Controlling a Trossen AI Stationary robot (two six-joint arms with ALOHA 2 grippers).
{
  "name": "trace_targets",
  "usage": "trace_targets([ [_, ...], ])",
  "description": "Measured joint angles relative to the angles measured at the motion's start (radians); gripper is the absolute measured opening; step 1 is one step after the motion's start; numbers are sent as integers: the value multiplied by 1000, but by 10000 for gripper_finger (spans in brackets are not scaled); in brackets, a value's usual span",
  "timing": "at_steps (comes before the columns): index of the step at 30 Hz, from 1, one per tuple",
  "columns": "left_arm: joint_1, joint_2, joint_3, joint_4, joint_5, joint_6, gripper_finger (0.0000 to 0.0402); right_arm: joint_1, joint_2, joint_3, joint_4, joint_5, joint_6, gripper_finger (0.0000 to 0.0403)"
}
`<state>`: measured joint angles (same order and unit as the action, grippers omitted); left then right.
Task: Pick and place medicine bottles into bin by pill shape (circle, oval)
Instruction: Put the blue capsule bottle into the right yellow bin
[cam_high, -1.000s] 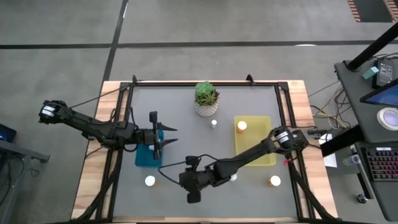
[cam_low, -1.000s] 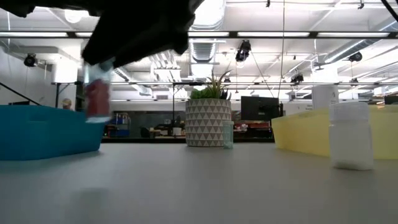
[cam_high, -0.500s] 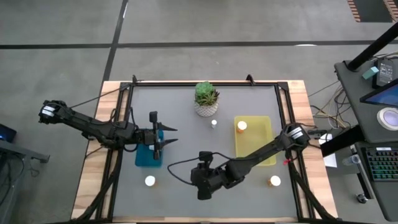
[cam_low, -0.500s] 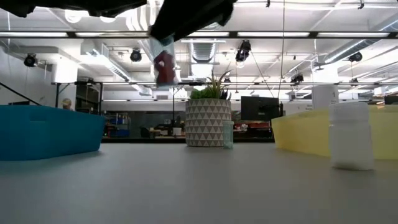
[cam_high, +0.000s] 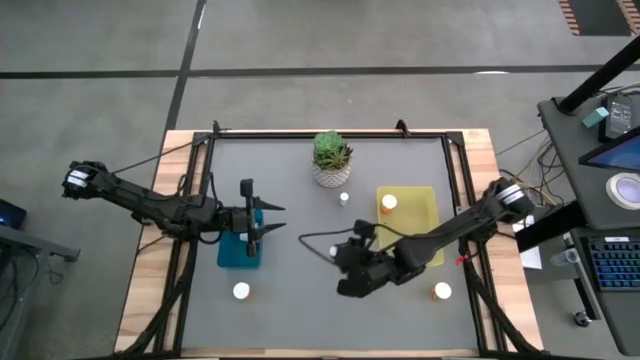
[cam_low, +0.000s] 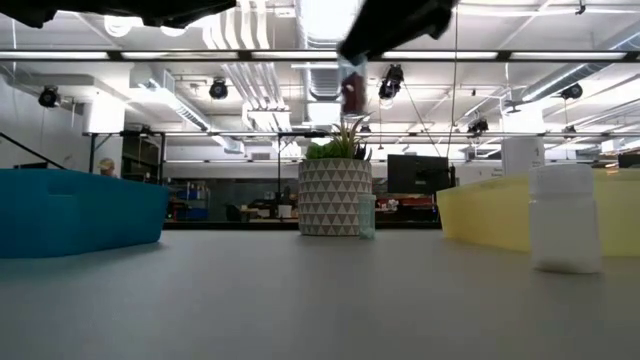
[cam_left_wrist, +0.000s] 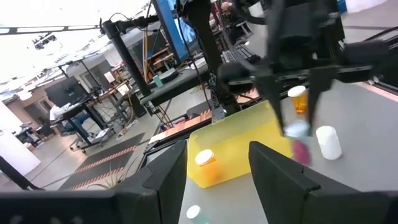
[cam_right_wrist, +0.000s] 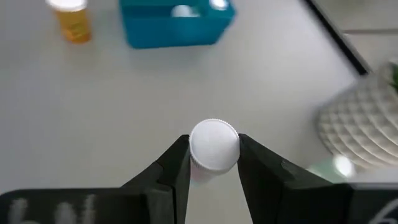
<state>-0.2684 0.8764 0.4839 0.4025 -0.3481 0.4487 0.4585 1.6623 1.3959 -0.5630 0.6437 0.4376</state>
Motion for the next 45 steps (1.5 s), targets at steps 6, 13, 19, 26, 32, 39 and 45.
trace_targets([
  [6,0,0,0,-1,0,0,157,-1,-135,-150,-2,93,146,107],
  [13,0,0,0,-1,0,0,157,-1,-293,-332,-7,166,354,107],
  [19,0,16,0,1,0,0,157,-1,-440,-471,-13,172,478,107],
  [26,0,26,0,1,0,0,157,-1,-594,-557,-159,195,573,107],
  [32,0,26,0,2,0,0,157,-1,-683,-588,-393,194,767,107],
  [39,0,42,0,1,0,-24,157,-3,-705,-632,-460,194,883,107],
  [45,0,101,0,2,35,-25,157,-29,-712,-704,-488,187,957,107],
])
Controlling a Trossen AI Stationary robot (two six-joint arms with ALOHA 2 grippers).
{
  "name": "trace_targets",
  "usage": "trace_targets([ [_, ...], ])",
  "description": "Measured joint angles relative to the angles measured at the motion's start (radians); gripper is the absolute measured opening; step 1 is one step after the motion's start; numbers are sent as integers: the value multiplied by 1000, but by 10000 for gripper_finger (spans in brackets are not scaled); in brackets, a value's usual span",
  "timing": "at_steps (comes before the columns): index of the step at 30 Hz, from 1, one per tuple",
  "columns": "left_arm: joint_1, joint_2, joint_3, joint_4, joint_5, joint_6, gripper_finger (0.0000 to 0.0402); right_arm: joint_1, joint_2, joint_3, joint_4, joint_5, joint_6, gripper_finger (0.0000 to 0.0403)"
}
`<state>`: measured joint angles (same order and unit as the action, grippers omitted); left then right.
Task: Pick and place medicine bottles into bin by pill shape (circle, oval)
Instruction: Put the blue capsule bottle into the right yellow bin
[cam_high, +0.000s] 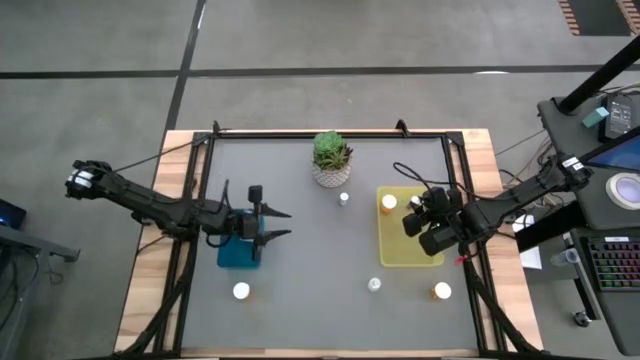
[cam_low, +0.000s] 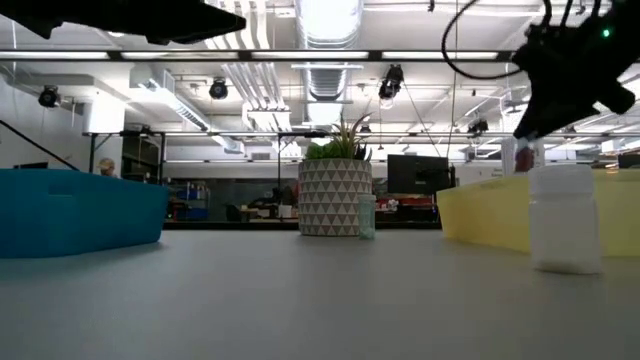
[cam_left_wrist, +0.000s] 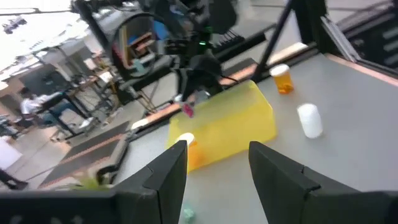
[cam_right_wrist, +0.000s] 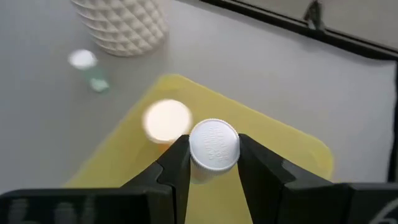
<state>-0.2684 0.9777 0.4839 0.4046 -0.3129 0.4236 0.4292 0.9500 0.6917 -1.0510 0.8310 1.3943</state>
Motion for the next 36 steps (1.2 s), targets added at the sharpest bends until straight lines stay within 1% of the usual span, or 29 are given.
trace_targets([
  [3,0,40,0,-3,30,0,157,-17,-14,-47,0,-27,18,107],
  [6,1,78,5,-2,36,1,157,-25,-29,-89,0,-53,33,107],
  [14,25,135,26,7,39,-10,157,-29,-67,-158,4,-47,74,107],
  [22,34,144,29,11,38,-26,157,-42,-66,-204,12,-43,114,107],
  [34,34,142,28,36,35,-26,157,-47,-65,-206,18,2,134,107],
  [36,34,142,28,36,35,-25,157,-47,-65,-206,40,9,137,107],
])
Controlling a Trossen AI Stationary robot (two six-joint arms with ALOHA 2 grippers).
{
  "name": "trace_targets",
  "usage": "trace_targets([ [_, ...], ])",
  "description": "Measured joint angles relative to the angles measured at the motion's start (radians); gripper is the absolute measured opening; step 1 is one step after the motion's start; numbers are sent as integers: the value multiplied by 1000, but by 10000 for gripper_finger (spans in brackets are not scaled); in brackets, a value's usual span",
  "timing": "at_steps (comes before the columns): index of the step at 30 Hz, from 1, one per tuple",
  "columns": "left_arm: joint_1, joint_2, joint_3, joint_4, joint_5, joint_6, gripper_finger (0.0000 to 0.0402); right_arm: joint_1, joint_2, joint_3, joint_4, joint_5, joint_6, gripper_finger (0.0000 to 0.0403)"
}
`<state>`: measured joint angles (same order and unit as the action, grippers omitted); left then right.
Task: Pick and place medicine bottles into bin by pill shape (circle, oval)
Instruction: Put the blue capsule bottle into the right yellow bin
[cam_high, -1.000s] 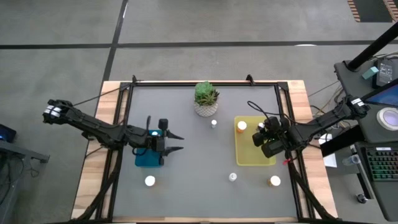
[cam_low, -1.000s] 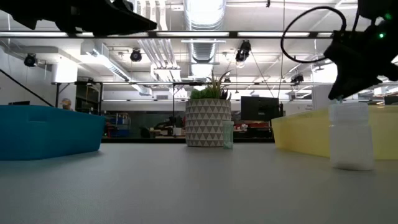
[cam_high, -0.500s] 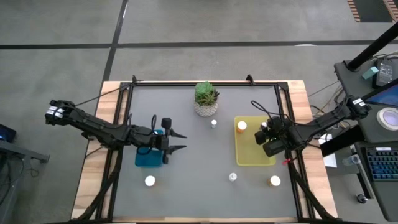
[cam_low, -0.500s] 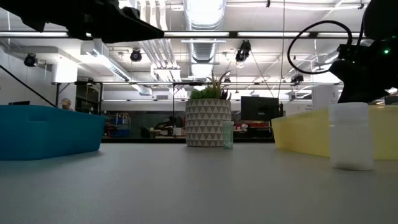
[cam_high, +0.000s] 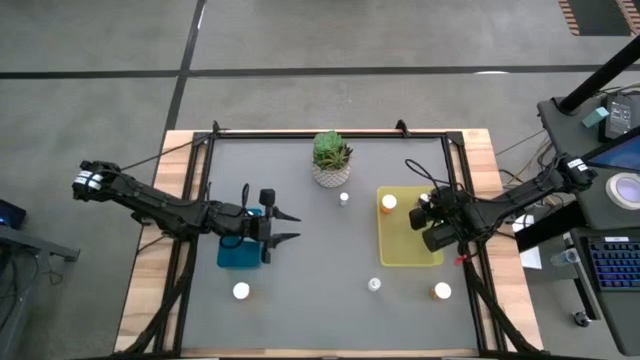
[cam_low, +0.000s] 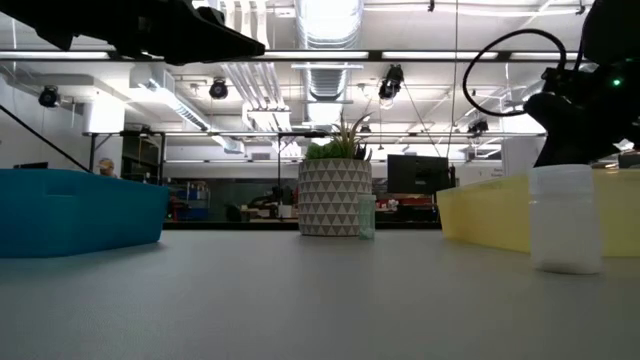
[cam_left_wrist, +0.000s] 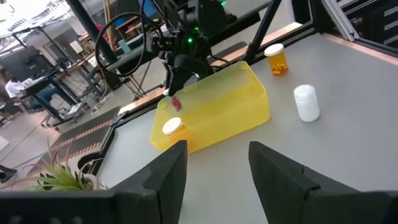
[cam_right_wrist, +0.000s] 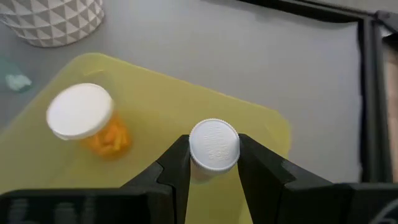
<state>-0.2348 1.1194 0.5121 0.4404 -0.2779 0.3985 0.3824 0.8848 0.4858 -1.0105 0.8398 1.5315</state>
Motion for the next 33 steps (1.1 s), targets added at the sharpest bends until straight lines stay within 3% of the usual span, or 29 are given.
trace_targets([
  [8,0,0,0,0,-11,0,157,-18,31,0,153,2,-160,107],
  [23,0,0,-1,0,-15,1,157,-78,170,0,161,-1,-173,108],
  [33,0,-1,-2,0,-15,1,157,-78,228,0,168,-2,-138,168],
])
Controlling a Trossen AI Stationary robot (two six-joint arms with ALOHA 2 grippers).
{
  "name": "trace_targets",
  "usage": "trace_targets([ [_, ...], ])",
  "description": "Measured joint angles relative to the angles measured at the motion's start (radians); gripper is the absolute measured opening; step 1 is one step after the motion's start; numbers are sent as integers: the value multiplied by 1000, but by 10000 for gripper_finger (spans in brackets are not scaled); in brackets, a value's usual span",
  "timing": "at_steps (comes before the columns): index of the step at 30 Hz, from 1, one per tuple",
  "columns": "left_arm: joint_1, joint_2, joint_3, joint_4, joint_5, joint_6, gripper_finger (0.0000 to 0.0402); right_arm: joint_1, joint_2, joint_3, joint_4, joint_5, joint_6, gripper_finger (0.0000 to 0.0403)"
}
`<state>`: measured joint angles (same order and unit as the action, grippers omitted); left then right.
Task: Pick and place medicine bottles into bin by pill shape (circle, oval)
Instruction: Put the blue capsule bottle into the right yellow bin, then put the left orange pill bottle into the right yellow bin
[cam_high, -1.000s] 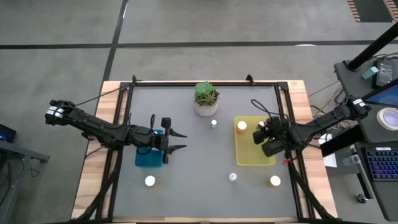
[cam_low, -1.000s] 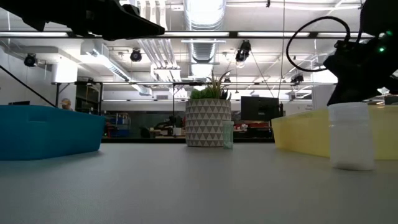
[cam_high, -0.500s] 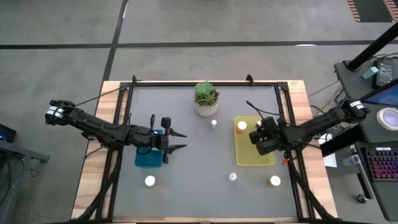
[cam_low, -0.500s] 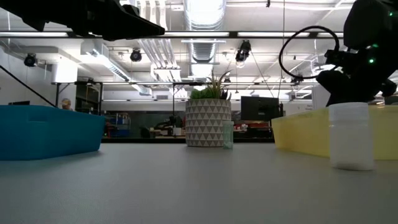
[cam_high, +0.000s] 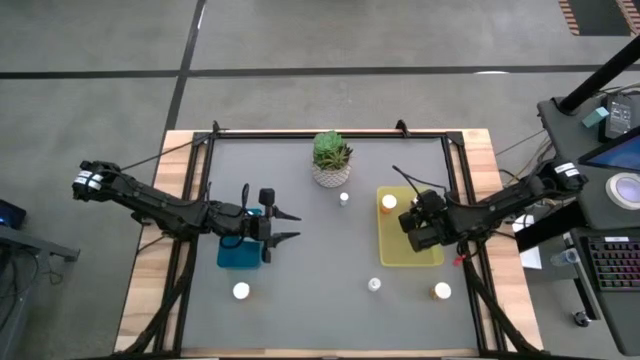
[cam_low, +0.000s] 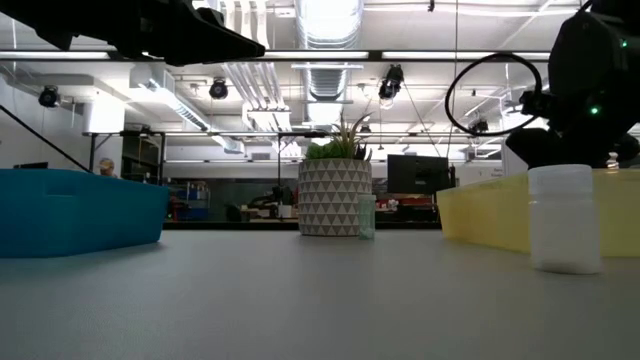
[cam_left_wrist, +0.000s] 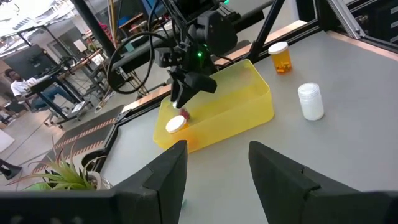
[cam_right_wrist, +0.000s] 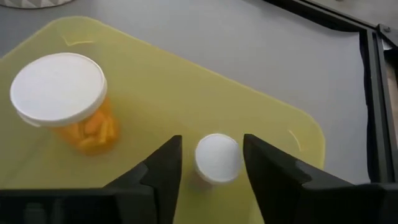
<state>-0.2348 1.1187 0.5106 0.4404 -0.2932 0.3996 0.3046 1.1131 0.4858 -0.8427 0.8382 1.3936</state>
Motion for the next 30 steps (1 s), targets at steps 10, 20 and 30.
trace_targets([
  [10,0,0,0,-1,0,-1,157,0,-45,33,-15,0,-45,207],
  [20,0,5,-14,1,0,-253,157,5,-77,208,-10,28,-298,186],
  [30,-3,71,-14,18,0,-432,157,94,-77,257,246,197,-696,161],
])
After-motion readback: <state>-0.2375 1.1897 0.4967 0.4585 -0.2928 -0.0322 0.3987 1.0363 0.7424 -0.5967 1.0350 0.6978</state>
